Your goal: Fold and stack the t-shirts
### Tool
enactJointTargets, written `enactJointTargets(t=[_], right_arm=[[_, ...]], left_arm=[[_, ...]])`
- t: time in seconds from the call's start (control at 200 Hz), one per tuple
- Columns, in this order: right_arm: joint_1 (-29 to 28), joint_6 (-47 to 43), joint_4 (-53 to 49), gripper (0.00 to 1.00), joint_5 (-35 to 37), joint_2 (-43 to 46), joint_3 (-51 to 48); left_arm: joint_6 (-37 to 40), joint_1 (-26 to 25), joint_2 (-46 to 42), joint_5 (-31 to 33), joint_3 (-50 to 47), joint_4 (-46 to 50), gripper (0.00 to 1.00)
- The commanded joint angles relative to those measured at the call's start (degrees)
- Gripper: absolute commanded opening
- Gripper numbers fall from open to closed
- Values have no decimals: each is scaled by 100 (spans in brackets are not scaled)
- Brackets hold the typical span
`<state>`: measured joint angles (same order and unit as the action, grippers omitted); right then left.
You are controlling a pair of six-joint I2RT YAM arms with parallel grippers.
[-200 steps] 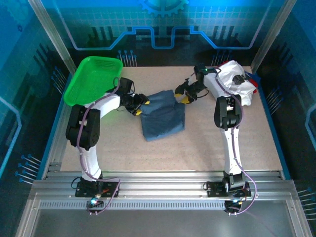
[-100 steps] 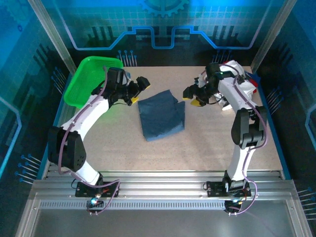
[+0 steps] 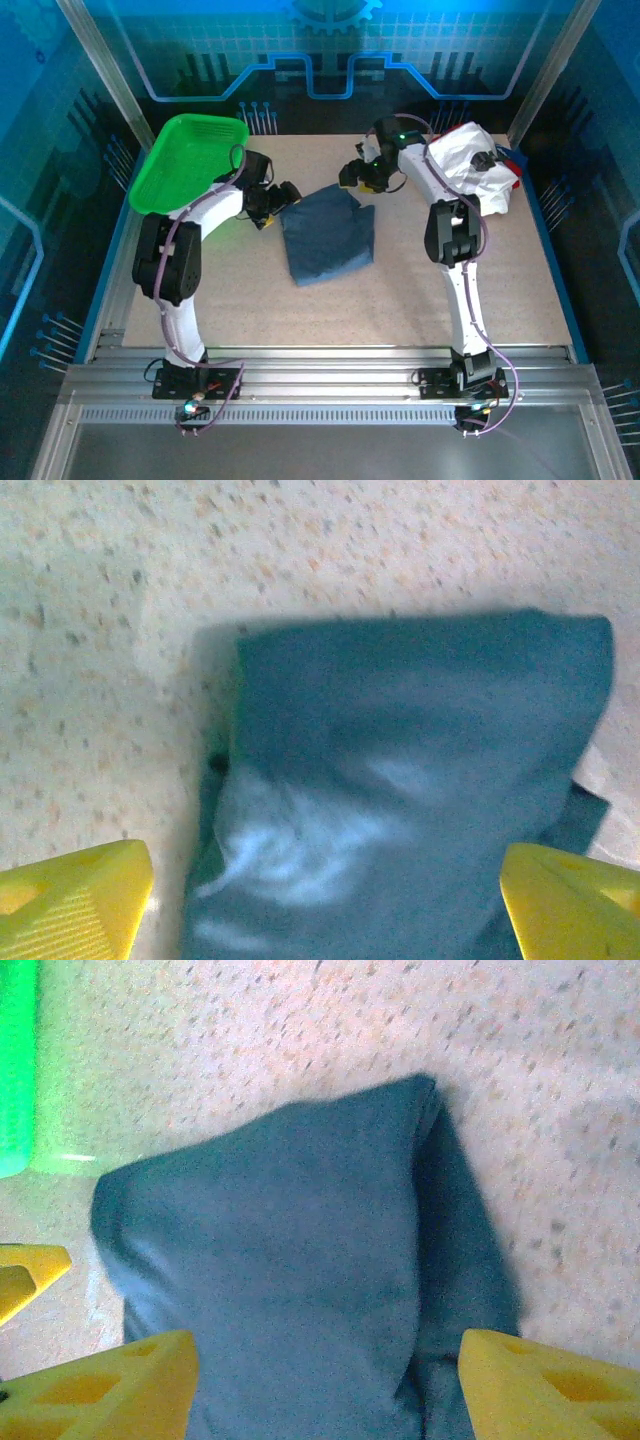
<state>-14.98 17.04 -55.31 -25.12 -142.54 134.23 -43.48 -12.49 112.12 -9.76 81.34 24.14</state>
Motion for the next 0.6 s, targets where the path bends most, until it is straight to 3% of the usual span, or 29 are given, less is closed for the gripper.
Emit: enactJointTargets(t=[0.0,0.28,0.41,0.455,0.595], right_arm=[[-13,-24,-174,71,95,-595,652],[-229,415,9,70,81,-1461,1495],[-301,652,280,65,-201,-1631,1545],[-299,762,366,58,-295,-1700,1599],[-264,1486,1039,20,-757,-1907,1845]], left_arm=[[37,71,427,172,421,-26,89],[-222,63,1389,-17,1213,-24,79],[-231,54,1564,-188,1376,-67,60],[-263,54,1553,-223,1350,-178,54],[-192,37,1728,-448,1799,-133,35]])
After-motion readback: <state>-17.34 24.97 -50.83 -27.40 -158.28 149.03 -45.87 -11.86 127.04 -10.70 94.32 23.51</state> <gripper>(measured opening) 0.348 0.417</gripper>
